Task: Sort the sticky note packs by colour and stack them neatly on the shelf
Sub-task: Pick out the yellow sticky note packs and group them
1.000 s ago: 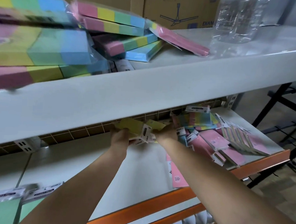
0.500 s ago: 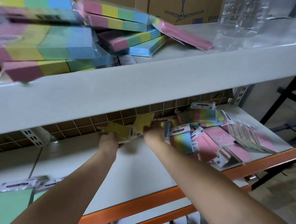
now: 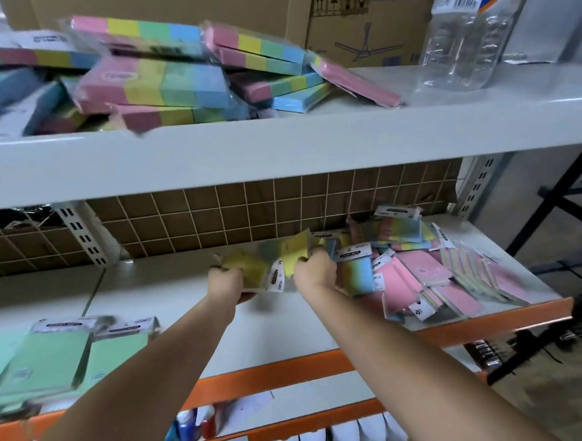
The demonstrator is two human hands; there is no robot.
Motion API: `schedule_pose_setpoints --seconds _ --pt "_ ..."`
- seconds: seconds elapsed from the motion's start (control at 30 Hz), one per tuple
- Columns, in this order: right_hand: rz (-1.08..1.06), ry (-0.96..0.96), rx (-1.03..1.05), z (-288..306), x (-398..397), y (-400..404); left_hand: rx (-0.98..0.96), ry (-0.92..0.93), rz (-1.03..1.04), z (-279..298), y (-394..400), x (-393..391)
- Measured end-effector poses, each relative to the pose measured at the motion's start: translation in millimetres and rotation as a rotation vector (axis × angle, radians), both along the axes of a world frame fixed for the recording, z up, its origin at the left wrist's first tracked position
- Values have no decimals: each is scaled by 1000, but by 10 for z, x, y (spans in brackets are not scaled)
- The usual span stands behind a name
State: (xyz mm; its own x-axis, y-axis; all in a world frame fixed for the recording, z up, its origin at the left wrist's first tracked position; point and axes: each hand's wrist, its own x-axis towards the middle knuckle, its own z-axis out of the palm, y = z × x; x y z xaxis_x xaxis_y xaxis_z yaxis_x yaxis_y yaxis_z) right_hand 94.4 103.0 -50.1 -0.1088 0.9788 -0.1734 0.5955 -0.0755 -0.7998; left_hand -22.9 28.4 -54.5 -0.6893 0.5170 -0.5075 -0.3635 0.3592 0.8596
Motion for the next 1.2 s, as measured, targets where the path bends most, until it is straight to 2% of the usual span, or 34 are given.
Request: schedule_pose_setpoints --seconds 0.1,0.2,0.33,0.47,0.73,0.93,1.2 --pt "-19 210 -45 44 -28 -69 31 -22 7 6 -67 65" --pt "56 358 -158 92 -51 -184 69 -39 22 30 -158 85" --pt "127 301 -233 117 -111 -332 128 -61 65 46 -333 31" --pt "225 171 -197 102 -232 -421 178 -89 87 93 -530 -32" --pt "240 324 -416 -45 -563 -726 168 -59 87 170 -907 -107" --pt "251 305 -273 9 -871 -981 158 -8 90 242 -1190 -371" --pt "273 310 -180 150 -1489 -1598 191 9 122 380 -1823 -887"
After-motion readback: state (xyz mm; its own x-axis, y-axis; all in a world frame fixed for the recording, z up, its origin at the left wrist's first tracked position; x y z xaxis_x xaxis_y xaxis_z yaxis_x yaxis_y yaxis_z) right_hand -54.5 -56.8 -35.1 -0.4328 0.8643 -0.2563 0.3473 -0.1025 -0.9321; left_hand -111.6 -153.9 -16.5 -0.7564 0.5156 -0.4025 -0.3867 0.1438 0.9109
